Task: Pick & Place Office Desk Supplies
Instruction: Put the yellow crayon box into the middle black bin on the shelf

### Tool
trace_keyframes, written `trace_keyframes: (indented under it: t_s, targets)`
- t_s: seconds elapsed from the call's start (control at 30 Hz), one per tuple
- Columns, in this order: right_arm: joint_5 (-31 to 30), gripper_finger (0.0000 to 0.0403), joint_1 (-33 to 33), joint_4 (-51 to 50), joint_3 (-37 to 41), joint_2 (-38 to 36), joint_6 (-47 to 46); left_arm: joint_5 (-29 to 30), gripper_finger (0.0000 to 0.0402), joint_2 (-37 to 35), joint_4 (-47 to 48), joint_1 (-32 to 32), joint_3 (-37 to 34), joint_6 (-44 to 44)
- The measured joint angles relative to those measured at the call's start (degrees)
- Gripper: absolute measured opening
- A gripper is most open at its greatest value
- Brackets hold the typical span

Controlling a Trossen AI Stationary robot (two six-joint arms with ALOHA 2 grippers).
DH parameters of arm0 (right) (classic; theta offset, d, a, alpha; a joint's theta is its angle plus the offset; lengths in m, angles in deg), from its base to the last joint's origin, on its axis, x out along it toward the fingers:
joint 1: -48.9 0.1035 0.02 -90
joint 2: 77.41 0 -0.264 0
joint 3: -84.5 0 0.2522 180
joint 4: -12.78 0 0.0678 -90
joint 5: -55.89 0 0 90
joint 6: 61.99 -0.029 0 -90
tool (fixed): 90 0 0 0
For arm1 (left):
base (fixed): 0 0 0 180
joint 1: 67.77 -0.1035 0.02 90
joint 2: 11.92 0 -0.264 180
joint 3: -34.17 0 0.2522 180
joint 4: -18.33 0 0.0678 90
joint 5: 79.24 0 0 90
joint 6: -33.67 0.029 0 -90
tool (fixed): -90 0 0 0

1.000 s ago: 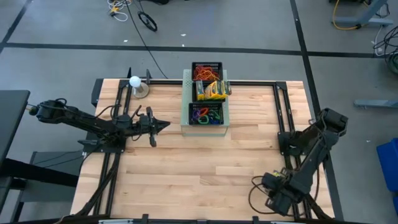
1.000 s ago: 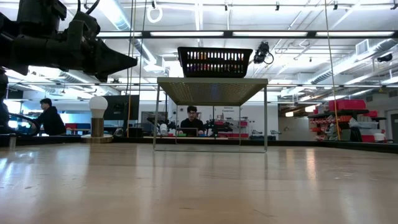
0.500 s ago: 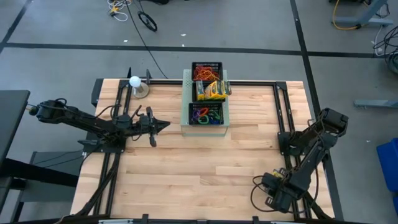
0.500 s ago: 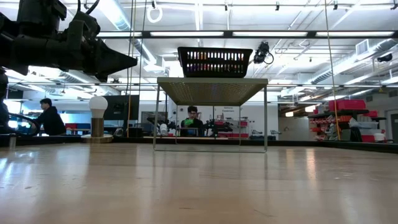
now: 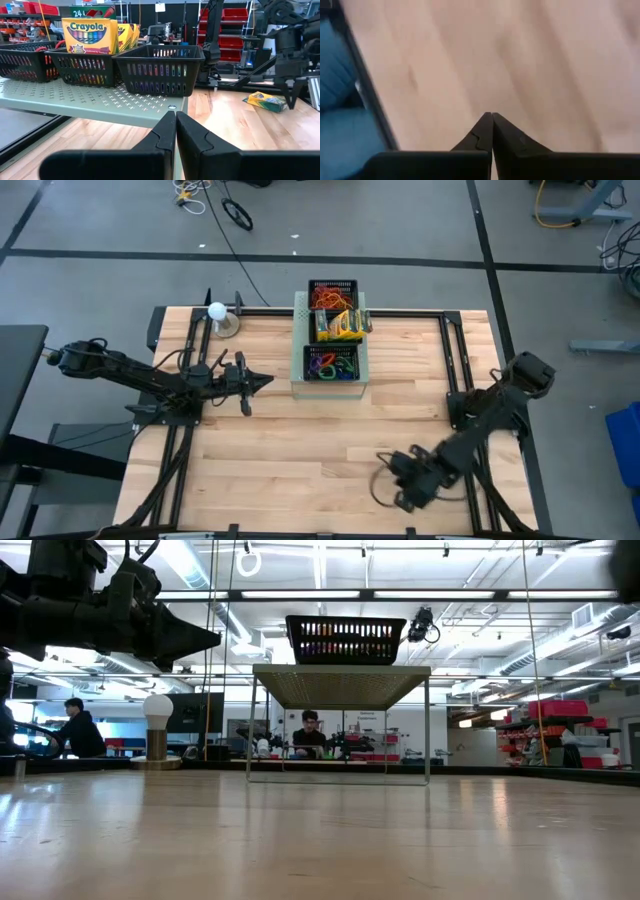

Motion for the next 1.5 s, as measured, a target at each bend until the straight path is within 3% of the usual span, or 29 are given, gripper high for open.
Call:
trace_keyframes:
  t_s: [0.1, 0.2, 0.47, 0.63, 0.87, 1.07, 1.33, 1.5]
  targets:
    - [1.9, 0.0028, -4.1, -0.3, -0.4, -0.5, 3.1, 0.0, 0.0021, 0.0, 0.0, 0.0, 0.0, 0.0]
    - [6.5, 0.0069, -3.9, -5.1, -0.9, -3.5, 2.7, 0.0, 0.0021, 0.0, 0.0, 0.0, 0.0, 0.0]
    - [5.8, 0.0143, 2.6, -12.7, 7.4, -15.6, -11.6, 0.0, 0.0021, 0.0, 0.1, 0.0, 0.0, 0.0]
    - [7.9, 0.0176, 5.3, -11.1, 16.3, -22.1, -17.9, 0.0, 0.0021, 0.0, 0.1, 0.0, 0.0, 0.0]
    - [10.2, 0.0207, 6.6, -2.4, 24.5, -26.3, -18.9, 0.0, 0.0021, 0.0, 0.4, 0.0, 0.0, 0.0]
    - [11.9, 0.0170, 6.6, 6.6, 29.9, -26.4, -18.8, 0.0, 0.0021, 0.0, 0.4, 0.0, 0.0, 0.0]
    - [7.2, 0.0021, 6.5, 8.4, 27.5, -26.3, -16.7, 0.0, 0.0021, 0.0, 0.4, 0.0, 0.0, 0.0]
    - [-0.2, 0.0010, 3.9, 6.1, 21.2, -26.2, -9.5, 0.0, 0.0021, 0.0, 0.4, 0.0, 0.0, 0.0]
